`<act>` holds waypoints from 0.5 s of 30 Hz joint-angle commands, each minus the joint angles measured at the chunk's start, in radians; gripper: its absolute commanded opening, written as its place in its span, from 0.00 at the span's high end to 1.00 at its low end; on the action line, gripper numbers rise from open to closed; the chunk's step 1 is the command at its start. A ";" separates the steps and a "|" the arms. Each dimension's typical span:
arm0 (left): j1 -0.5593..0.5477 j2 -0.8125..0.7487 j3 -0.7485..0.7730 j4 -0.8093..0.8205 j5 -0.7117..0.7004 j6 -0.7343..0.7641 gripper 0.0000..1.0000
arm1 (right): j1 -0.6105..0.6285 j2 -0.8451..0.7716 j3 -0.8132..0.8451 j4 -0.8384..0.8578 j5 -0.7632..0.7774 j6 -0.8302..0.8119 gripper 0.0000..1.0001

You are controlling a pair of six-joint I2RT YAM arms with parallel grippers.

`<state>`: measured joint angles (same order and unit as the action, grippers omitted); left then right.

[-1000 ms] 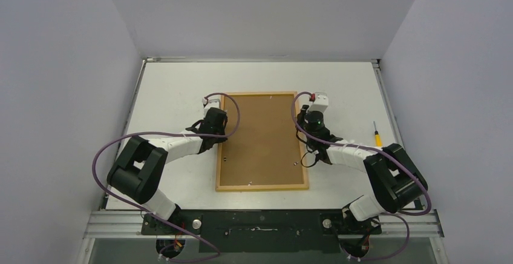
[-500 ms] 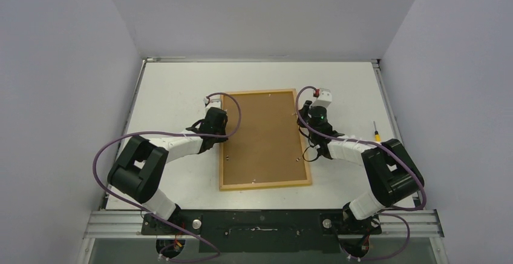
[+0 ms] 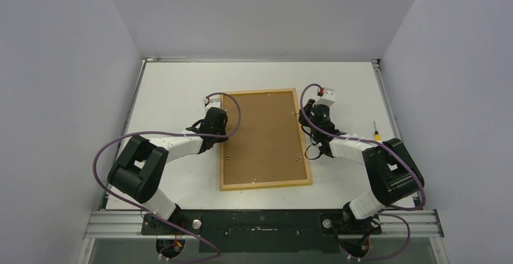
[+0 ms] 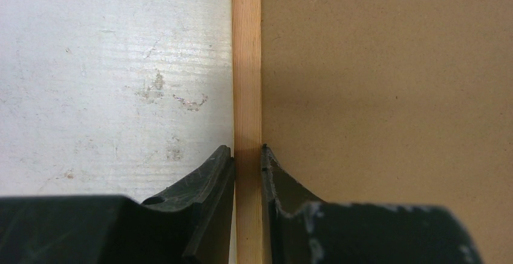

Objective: Take the photo out of the frame
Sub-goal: Release the photo frame item from the photo frame.

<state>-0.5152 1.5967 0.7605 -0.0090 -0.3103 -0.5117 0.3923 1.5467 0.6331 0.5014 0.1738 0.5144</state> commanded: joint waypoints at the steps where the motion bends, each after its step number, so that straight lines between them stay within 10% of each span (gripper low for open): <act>1: 0.009 0.005 0.017 -0.034 -0.014 0.008 1.00 | -0.020 0.005 -0.002 -0.022 0.056 -0.007 0.95; 15: 0.009 0.007 0.011 -0.007 0.041 0.043 1.00 | -0.022 0.054 0.029 0.032 -0.094 -0.020 0.95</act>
<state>-0.5133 1.5967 0.7605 -0.0074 -0.3016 -0.5011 0.3851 1.5566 0.6342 0.5159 0.1505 0.5159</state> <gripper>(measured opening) 0.177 0.174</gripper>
